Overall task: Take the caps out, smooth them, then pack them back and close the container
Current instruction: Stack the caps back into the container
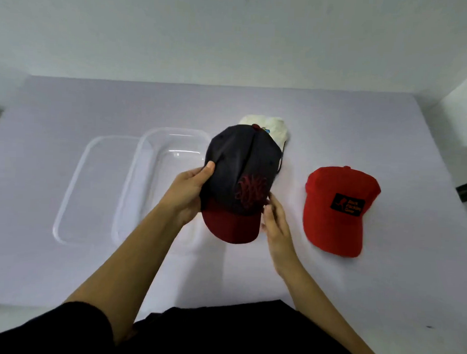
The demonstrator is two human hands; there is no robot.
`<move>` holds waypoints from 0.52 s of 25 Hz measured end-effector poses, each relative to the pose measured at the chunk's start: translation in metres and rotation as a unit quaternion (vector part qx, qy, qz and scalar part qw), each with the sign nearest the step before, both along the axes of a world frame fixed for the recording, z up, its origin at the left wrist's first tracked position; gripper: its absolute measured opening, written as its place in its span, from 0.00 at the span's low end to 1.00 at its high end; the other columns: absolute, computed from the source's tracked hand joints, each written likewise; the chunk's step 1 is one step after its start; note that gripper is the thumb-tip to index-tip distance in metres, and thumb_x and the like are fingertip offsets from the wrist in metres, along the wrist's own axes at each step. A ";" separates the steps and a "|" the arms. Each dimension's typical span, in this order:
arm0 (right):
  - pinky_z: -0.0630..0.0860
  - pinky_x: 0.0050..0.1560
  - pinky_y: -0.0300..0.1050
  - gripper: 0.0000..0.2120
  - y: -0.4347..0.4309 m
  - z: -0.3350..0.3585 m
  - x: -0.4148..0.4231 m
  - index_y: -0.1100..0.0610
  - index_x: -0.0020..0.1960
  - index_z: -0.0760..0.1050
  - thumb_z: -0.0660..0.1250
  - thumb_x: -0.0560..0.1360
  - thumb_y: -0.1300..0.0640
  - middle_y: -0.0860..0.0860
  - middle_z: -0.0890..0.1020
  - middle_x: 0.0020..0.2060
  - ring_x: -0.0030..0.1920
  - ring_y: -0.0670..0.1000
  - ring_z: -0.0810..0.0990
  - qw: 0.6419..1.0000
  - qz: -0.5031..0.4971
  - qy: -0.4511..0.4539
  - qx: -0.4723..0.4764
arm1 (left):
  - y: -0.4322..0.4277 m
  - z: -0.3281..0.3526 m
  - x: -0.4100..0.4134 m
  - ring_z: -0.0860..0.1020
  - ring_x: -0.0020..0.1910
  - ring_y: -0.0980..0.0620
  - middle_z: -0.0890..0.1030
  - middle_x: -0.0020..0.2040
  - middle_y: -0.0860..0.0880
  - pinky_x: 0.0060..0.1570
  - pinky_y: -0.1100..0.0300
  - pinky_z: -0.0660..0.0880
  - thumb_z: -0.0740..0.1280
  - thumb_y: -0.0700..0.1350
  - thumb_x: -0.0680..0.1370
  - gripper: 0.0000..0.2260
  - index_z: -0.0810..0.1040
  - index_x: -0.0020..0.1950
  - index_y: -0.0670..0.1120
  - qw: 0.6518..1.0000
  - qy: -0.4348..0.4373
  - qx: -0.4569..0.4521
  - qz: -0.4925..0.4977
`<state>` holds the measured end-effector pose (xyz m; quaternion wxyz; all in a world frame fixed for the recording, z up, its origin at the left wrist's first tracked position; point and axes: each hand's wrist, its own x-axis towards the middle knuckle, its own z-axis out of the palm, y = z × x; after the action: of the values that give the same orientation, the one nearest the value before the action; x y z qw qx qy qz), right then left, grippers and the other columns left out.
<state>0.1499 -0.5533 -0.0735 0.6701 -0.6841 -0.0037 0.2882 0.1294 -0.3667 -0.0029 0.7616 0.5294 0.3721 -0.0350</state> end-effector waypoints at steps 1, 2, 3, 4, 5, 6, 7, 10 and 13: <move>0.67 0.62 0.30 0.28 0.020 0.004 -0.007 0.45 0.73 0.58 0.56 0.74 0.41 0.42 0.66 0.70 0.67 0.38 0.66 1.000 0.019 -0.016 0.000 | 0.023 0.008 -0.008 0.82 0.45 0.53 0.85 0.44 0.52 0.42 0.50 0.78 0.62 0.52 0.79 0.13 0.79 0.53 0.44 1.000 -0.004 0.011 0.008; 0.65 0.61 0.25 0.27 0.041 0.007 -0.016 0.46 0.73 0.57 0.55 0.76 0.44 0.41 0.64 0.70 0.67 0.37 0.64 0.999 0.034 -0.026 -0.005 | 0.046 0.014 -0.018 0.82 0.46 0.52 0.85 0.44 0.51 0.45 0.48 0.78 0.62 0.53 0.79 0.13 0.80 0.51 0.45 1.000 -0.001 0.015 0.020; 0.62 0.62 0.25 0.25 0.060 0.007 -0.024 0.47 0.74 0.55 0.54 0.78 0.46 0.41 0.62 0.71 0.69 0.37 0.62 0.998 0.045 -0.033 -0.020 | 0.069 0.016 -0.028 0.82 0.48 0.51 0.84 0.47 0.50 0.49 0.46 0.77 0.63 0.53 0.78 0.13 0.80 0.50 0.45 0.999 0.008 0.015 0.035; 0.59 0.66 0.29 0.24 0.075 0.003 -0.030 0.49 0.74 0.54 0.54 0.80 0.48 0.43 0.61 0.72 0.71 0.39 0.60 0.996 0.054 -0.045 -0.046 | 0.088 0.014 -0.037 0.81 0.50 0.50 0.82 0.50 0.49 0.52 0.44 0.76 0.63 0.53 0.78 0.13 0.79 0.50 0.45 0.999 0.023 0.008 0.048; 0.56 0.69 0.34 0.25 0.094 -0.002 -0.037 0.51 0.75 0.52 0.54 0.80 0.49 0.45 0.59 0.74 0.73 0.42 0.58 0.992 0.067 -0.063 -0.084 | 0.111 0.010 -0.049 0.80 0.51 0.49 0.81 0.53 0.49 0.53 0.43 0.74 0.64 0.54 0.78 0.13 0.79 0.51 0.45 0.998 0.039 0.004 0.057; 0.55 0.71 0.38 0.27 0.109 -0.009 -0.043 0.53 0.76 0.50 0.54 0.80 0.50 0.48 0.58 0.75 0.74 0.46 0.56 0.986 0.079 -0.077 -0.127 | 0.130 0.005 -0.059 0.79 0.52 0.48 0.79 0.55 0.49 0.54 0.43 0.72 0.64 0.54 0.78 0.13 0.79 0.51 0.45 0.997 0.054 -0.002 0.060; 0.55 0.72 0.41 0.28 0.121 -0.015 -0.048 0.55 0.76 0.48 0.55 0.80 0.50 0.50 0.57 0.75 0.74 0.49 0.57 0.979 0.085 -0.078 -0.167 | 0.144 -0.003 -0.066 0.78 0.53 0.47 0.78 0.57 0.48 0.54 0.43 0.71 0.64 0.54 0.78 0.13 0.78 0.51 0.44 0.996 0.071 -0.006 0.059; 0.69 0.63 0.45 0.26 0.140 -0.030 -0.057 0.56 0.76 0.47 0.53 0.81 0.55 0.58 0.71 0.67 0.66 0.58 0.71 0.968 0.052 -0.064 -0.236 | 0.156 -0.033 -0.071 0.74 0.56 0.44 0.75 0.58 0.46 0.55 0.41 0.69 0.65 0.54 0.77 0.16 0.76 0.57 0.43 0.991 0.125 -0.027 0.039; 0.73 0.48 0.45 0.25 0.144 -0.031 -0.060 0.55 0.76 0.50 0.52 0.80 0.62 0.61 0.80 0.49 0.49 0.60 0.79 0.956 0.024 -0.086 -0.280 | 0.145 -0.056 -0.060 0.75 0.53 0.44 0.77 0.58 0.45 0.52 0.43 0.70 0.65 0.53 0.77 0.19 0.75 0.61 0.40 0.987 0.157 -0.035 0.015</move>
<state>0.0896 -0.4093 -0.1046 0.4412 -0.8665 0.0030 0.2334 0.0692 -0.2220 -0.0590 0.7122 0.4849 0.4934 -0.1193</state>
